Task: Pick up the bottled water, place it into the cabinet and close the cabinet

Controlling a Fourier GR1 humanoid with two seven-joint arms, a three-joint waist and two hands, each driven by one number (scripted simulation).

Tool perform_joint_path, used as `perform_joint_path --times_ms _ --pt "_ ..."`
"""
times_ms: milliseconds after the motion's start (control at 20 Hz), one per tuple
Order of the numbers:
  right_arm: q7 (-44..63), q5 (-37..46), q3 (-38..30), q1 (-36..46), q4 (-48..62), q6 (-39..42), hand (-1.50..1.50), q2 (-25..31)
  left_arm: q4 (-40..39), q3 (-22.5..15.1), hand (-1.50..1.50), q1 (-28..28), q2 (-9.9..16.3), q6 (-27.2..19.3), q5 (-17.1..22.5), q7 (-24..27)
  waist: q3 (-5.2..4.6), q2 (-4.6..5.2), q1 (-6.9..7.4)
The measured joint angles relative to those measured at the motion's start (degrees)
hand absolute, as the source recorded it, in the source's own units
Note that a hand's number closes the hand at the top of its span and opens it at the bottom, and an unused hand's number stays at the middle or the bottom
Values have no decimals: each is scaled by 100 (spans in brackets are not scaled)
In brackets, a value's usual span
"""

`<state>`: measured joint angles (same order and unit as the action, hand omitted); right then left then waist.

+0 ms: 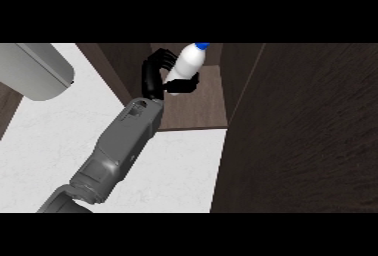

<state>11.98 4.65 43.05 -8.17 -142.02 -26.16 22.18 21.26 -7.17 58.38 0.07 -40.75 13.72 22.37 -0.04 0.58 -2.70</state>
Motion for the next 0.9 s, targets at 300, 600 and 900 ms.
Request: perform_joint_path --times_ms 300,600,900 --pt "-185 -59 43 -64 4 26 -150 65 -565 209 150 108 12 -28 137 381 -2 27 -89" --pt "-215 -119 2 -10 17 50 -150 85 -1104 251 -150 344 2 -209 -24 538 -3 49 -122" --pt "-412 -149 43 -104 33 29 -150 118 -1547 90 -150 517 5 -468 -309 450 0 50 -169"
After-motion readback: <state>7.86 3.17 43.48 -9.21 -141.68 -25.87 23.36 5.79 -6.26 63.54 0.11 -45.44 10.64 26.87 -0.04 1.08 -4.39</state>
